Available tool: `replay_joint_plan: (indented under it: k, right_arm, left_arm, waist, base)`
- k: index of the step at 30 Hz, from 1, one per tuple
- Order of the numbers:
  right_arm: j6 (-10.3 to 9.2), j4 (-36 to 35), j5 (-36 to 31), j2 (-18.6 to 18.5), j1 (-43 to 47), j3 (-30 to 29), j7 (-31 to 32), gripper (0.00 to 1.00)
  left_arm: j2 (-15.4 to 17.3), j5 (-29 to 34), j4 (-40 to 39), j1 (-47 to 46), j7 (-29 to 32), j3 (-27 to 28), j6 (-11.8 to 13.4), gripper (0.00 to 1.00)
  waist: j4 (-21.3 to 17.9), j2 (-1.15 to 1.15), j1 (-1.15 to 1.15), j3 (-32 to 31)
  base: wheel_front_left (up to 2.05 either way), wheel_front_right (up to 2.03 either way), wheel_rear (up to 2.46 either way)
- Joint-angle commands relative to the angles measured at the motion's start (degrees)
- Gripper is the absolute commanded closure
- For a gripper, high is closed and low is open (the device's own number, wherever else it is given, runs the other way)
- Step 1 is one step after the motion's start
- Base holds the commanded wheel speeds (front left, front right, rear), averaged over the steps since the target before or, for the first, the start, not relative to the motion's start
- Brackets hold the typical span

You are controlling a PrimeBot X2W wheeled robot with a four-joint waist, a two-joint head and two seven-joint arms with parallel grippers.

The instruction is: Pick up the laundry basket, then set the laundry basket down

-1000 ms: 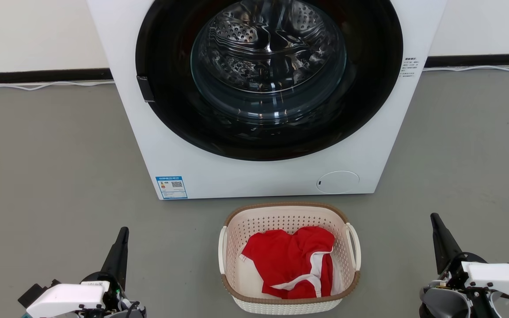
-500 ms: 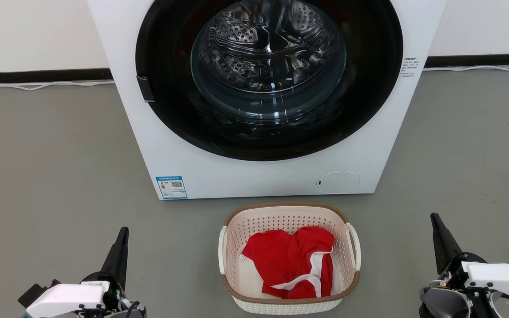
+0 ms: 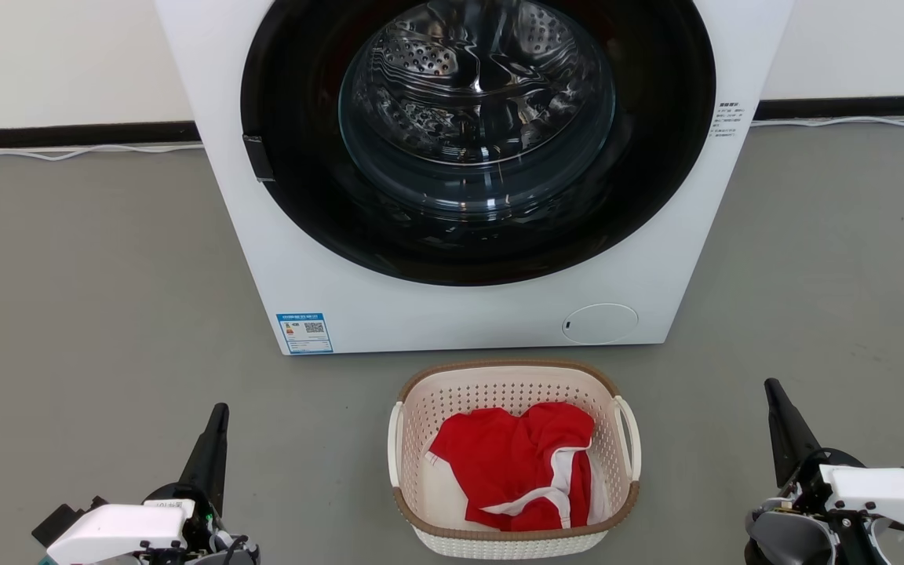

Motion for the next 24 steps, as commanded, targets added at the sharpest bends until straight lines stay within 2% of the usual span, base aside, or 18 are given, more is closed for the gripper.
replay_joint_plan:
  k: [1,19,20,24]
  right_arm:
    - [0.41,-1.79,0.39,-0.19,-1.33,1.08,0.42,1.0]
    - [0.41,-1.79,0.39,-0.19,-1.33,1.08,0.42,1.0]
    - [0.0,-0.01,0.0,0.0,0.0,0.01,0.0,0.0]
    - [-0.01,0.14,-0.01,0.02,0.18,0.28,-0.38,0.0]
  left_arm:
    - [0.78,0.05,-1.69,-3.18,0.34,1.78,-0.41,1.0]
    - [0.78,0.05,-1.69,-3.18,0.34,1.78,-0.41,1.0]
    - [0.0,0.0,0.0,0.0,-0.01,0.0,0.0,0.0]
    - [-0.07,0.08,0.35,0.25,-0.52,-0.32,0.0,0.0]
  waist:
    - [0.0,0.0,0.0,0.0]
    - [0.0,0.0,0.0,0.0]
    - [0.0,0.0,0.0,0.0]
    - [-0.01,0.0,0.02,0.02]
  base:
    - [0.0,0.0,0.0]
    - [0.0,0.0,0.0]
    - [0.0,0.0,0.0]
    - [0.0,0.0,0.0]
